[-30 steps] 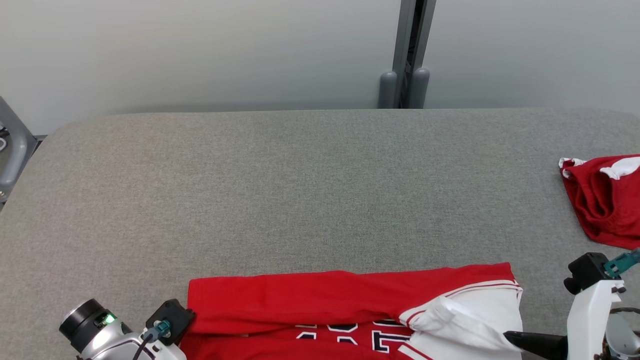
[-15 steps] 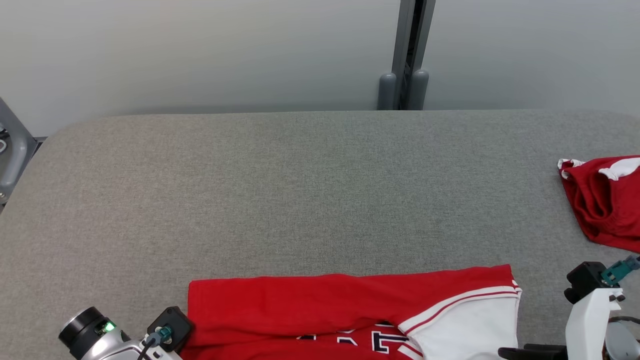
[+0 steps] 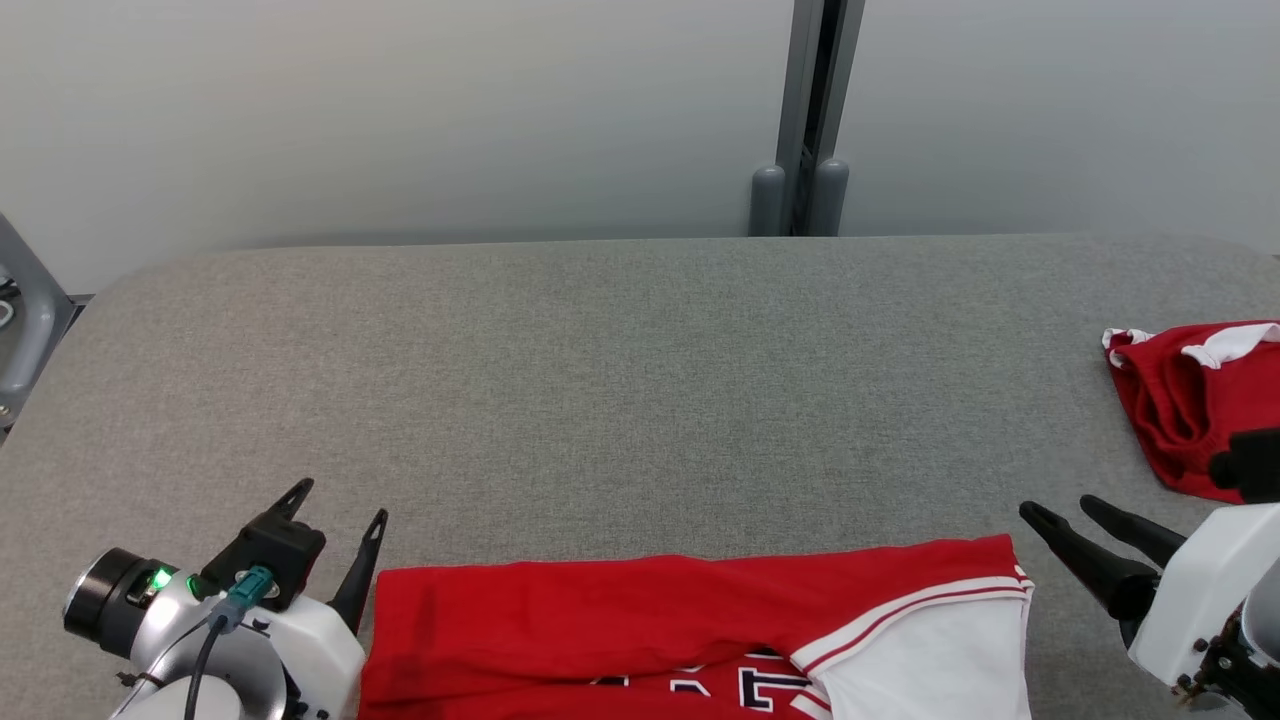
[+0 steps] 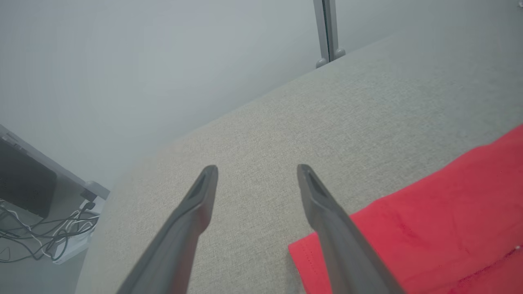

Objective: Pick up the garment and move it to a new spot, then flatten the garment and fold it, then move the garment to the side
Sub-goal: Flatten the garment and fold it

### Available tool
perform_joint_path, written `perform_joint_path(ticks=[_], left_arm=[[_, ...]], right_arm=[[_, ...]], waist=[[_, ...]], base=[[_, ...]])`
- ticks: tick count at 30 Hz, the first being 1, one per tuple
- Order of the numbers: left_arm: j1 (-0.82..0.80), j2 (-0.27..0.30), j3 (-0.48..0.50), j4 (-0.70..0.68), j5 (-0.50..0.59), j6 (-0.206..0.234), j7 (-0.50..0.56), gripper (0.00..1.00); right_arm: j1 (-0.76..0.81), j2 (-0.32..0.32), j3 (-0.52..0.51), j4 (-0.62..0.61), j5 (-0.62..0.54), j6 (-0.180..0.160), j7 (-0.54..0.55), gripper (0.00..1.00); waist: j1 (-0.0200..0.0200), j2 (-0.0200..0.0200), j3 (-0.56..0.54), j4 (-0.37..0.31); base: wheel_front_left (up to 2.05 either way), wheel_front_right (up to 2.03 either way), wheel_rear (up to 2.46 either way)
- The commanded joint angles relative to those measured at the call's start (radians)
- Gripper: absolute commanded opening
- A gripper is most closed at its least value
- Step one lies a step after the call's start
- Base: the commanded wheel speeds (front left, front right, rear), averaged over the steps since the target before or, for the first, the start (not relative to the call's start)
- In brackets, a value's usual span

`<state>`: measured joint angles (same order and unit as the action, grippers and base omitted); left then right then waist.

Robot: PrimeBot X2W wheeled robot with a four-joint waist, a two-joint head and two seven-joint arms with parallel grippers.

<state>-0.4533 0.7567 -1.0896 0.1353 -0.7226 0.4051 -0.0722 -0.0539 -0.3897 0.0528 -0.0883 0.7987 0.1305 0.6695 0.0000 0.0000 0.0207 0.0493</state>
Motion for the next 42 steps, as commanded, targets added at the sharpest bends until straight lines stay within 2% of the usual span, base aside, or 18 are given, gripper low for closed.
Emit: perform_joint_path(ticks=[1,8,12,14,18,24,33,42], left_arm=[[0.025,-0.016,0.028,-0.009,-0.022,0.021,-0.037,1.00],[0.097,-0.094,0.175,-0.038,-0.066,0.118,-0.182,1.00],[0.178,-0.164,0.295,-0.091,0.006,0.155,-0.193,1.00],[0.239,-0.197,0.364,-0.118,0.058,0.155,-0.192,1.00],[0.335,-0.273,0.496,-0.139,0.146,0.109,-0.192,1.00],[0.416,-0.359,0.623,-0.099,0.250,-0.002,-0.193,1.00],[0.432,-0.440,0.727,-0.014,0.350,-0.132,-0.193,1.00],[0.435,-0.490,0.787,0.032,0.414,-0.205,-0.193,1.00]], right_arm=[[-0.007,-0.001,0.009,-0.001,-0.028,0.000,-0.068,1.00],[0.037,0.027,0.033,0.067,-0.104,0.000,-0.398,1.00],[0.090,0.055,0.053,0.132,-0.108,0.000,-0.511,1.00],[0.116,0.067,0.066,0.162,-0.105,0.000,-0.545,1.00],[0.156,0.088,0.089,0.223,-0.087,0.000,-0.588,1.00],[0.178,0.099,0.128,0.306,-0.052,0.000,-0.605,1.00],[0.147,0.096,0.172,0.392,0.012,0.000,-0.594,1.00],[0.124,0.112,0.220,0.466,0.065,0.000,-0.568,1.00]], waist=[[0.0000,0.0000,-0.001,-0.002],[0.0000,0.0000,-0.002,-0.010],[0.0000,0.0000,-0.001,-0.016],[0.0000,0.0000,0.002,-0.020],[0.0000,0.0000,0.007,-0.027],[0.0000,0.0000,0.012,-0.032],[0.0000,0.0000,0.019,-0.023],[0.0000,0.0000,0.025,-0.001]], base=[[0.00,0.00,0.00],[0.00,0.00,0.00],[0.00,0.00,0.00],[0.00,0.00,0.00],[0.00,0.00,0.00],[0.00,0.00,0.00],[0.00,0.00,0.00],[0.00,0.00,0.00]])
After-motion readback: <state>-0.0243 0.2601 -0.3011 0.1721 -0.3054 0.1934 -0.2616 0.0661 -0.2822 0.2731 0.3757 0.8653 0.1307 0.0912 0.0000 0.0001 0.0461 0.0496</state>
